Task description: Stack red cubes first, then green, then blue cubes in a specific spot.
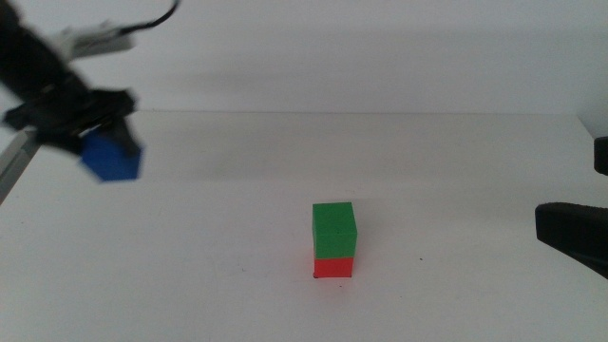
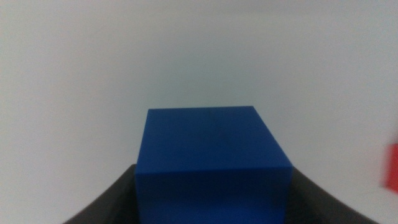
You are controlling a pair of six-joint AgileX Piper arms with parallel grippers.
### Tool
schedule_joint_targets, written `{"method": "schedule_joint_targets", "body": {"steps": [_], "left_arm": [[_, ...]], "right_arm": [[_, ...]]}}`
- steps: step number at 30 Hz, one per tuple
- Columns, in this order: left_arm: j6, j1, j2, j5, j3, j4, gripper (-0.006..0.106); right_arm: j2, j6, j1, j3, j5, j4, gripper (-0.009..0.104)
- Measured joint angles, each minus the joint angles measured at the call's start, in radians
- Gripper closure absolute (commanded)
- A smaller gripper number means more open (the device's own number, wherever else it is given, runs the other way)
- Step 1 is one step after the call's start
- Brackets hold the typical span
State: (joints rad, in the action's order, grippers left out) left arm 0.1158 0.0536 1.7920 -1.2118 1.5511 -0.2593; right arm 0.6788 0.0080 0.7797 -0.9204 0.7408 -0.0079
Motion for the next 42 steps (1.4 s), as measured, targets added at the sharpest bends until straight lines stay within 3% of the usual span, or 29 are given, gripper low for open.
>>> {"method": "schedule_joint_targets", "body": {"steps": [6,13,15,17,25,42], "left_arm": [[-0.210,-0.292,0.016,-0.002,0.159,0.088,0.102],[-0.600,-0.661,0.025,-0.005,0.216,0.405,0.102],[-0.651,-0.719,0.026,-0.007,0.216,0.448,0.102],[-0.693,-0.755,0.026,-0.007,0.218,0.448,0.102],[-0.758,-0.772,0.033,-0.010,0.220,0.310,0.102],[-0.956,-0.849,0.099,-0.012,0.208,0.356,0.102]], "right_arm": [[0.000,0.000,0.000,0.000,0.000,0.000,0.003],[0.000,0.000,0.000,0.000,0.000,0.000,0.003],[0.000,0.000,0.000,0.000,0.000,0.000,0.003],[0.000,0.000,0.000,0.000,0.000,0.000,0.003],[0.000,0.000,0.000,0.000,0.000,0.000,0.003],[0.000,0.000,0.000,0.000,0.000,0.000,0.003]]}}
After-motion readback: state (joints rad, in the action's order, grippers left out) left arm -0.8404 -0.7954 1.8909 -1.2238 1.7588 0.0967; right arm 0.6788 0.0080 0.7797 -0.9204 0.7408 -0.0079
